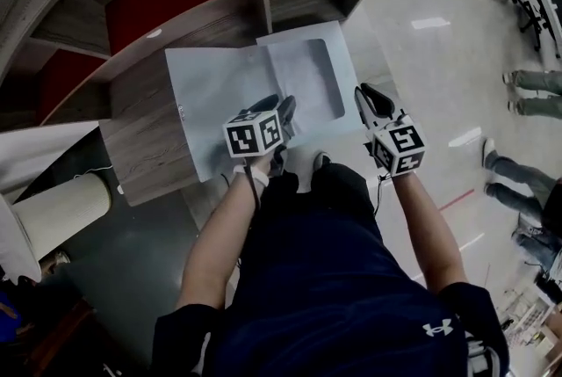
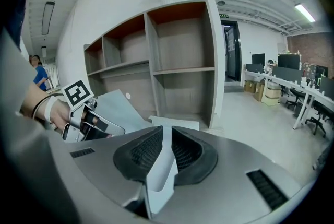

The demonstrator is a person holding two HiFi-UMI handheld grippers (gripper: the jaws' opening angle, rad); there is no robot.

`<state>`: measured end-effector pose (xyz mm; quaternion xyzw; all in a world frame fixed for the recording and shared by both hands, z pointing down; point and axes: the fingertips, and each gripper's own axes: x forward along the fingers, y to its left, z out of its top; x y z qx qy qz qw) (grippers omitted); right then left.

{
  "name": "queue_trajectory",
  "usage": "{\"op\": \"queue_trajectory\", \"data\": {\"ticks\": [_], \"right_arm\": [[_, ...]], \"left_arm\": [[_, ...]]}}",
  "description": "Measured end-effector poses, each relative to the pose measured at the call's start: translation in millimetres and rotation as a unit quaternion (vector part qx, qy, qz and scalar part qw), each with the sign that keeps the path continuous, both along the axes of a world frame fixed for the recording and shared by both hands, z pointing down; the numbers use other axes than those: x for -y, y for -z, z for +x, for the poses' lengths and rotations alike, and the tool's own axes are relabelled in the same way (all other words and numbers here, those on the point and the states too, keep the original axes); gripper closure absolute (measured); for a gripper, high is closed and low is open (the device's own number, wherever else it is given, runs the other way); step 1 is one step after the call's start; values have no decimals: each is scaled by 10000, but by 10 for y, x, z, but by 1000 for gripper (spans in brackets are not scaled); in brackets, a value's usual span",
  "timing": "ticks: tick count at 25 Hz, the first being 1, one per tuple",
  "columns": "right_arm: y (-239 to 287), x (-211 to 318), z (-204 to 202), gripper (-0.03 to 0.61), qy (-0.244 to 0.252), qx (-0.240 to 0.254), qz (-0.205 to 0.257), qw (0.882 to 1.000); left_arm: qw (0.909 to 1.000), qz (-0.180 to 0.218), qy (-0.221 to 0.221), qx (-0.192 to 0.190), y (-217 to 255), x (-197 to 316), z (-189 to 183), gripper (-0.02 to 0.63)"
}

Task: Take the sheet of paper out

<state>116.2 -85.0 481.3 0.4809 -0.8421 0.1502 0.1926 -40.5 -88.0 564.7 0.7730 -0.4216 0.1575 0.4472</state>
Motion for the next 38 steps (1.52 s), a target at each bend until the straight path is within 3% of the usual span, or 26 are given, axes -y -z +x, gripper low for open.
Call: {"op": "queue_trajectory", "data": {"ticks": [3, 11, 14, 18, 24, 35, 38], "right_arm": [[-214, 24, 0, 493, 21, 29, -319, 9995], [-667, 140, 16, 488, 579, -22, -824, 9949], [-790, 235, -16, 488, 698, -11, -897, 9935], [-884, 299, -32, 488, 735, 10, -946, 9928], [-986, 290, -74, 488, 770, 41, -1043, 9916], [-1158, 278, -13, 489, 649, -97, -1165, 9910], [-1226, 256, 5, 489, 650, -97, -1283, 9896]], "left_arm": [[9988, -453, 143, 75, -266, 14, 24, 418], [9908, -1288, 268, 315, -846, -56, 47, 373], [9904, -1342, 176, 271, -914, -5, 56, 379], [9888, -1412, 44, 481, -1014, 25, 34, 430], [9883, -1484, 21, 344, -1098, 3, 86, 404], [9881, -1482, -169, 372, -1114, 29, 196, 410], [9885, -1494, -82, 227, -1101, 36, 192, 410]]}}
